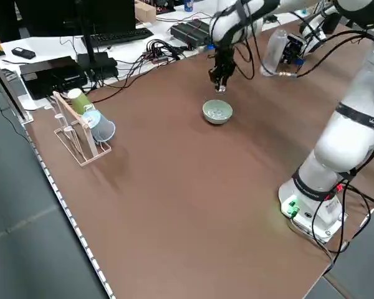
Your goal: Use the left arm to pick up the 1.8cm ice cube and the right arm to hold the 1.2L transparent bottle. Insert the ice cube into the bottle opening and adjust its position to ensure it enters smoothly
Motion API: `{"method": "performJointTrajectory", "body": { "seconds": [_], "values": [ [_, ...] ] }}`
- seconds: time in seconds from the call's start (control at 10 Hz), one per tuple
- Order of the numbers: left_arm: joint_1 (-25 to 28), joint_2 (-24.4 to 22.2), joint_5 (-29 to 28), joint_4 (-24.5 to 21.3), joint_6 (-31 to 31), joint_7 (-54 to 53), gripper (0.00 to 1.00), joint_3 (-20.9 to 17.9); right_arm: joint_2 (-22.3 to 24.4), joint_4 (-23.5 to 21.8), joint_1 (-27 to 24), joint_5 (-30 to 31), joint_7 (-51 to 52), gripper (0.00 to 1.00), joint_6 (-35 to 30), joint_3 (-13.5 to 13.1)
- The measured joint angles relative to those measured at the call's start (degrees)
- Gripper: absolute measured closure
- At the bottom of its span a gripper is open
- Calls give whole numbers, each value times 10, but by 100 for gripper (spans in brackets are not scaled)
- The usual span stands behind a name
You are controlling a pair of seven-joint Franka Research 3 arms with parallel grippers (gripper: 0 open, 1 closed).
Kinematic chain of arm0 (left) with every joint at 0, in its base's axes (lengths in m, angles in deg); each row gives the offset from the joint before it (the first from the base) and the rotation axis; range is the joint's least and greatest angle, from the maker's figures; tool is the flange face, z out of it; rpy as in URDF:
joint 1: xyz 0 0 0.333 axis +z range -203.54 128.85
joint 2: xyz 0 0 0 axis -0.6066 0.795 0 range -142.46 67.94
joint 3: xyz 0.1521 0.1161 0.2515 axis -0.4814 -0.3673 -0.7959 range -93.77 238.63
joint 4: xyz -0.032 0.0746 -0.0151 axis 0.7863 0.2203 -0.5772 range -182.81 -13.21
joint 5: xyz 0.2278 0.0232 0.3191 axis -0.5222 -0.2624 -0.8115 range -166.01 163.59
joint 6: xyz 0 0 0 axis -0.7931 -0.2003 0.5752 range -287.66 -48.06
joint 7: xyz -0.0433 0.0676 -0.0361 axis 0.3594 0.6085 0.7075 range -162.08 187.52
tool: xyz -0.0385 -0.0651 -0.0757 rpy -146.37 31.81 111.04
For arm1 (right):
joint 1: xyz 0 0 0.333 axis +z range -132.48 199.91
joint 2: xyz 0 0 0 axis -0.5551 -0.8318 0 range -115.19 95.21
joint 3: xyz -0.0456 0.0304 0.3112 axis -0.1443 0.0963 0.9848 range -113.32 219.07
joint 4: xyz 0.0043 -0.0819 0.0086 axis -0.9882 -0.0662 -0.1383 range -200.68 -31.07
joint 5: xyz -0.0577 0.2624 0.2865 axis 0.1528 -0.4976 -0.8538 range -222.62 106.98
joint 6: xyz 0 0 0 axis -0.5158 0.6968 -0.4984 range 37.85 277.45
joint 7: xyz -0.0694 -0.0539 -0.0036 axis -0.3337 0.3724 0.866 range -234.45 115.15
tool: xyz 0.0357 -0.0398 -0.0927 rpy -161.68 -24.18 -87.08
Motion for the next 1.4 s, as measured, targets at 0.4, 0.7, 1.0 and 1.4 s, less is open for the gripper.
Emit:
{"method": "performJointTrajectory", "body": {
  "seconds": [0.4, 0.7, 1.0, 1.4],
  "values": [
    [-5, 3, 23, 108, 75, 145, 59, 92, 0, 0, 2, 0, -1, 0, 3, 1],
    [-12, 35, 30, 213, 129, 262, 59, 156, 0, 0, 2, 0, -1, 0, 4, 2],
    [-72, 113, 32, 358, 181, 371, 59, 167, 0, 0, 2, 0, -1, 0, 4, 2],
    [-163, 213, 32, 483, 162, 478, 59, 166, 0, 0, 2, 0, -1, 0, 4, 2]
  ]
}}
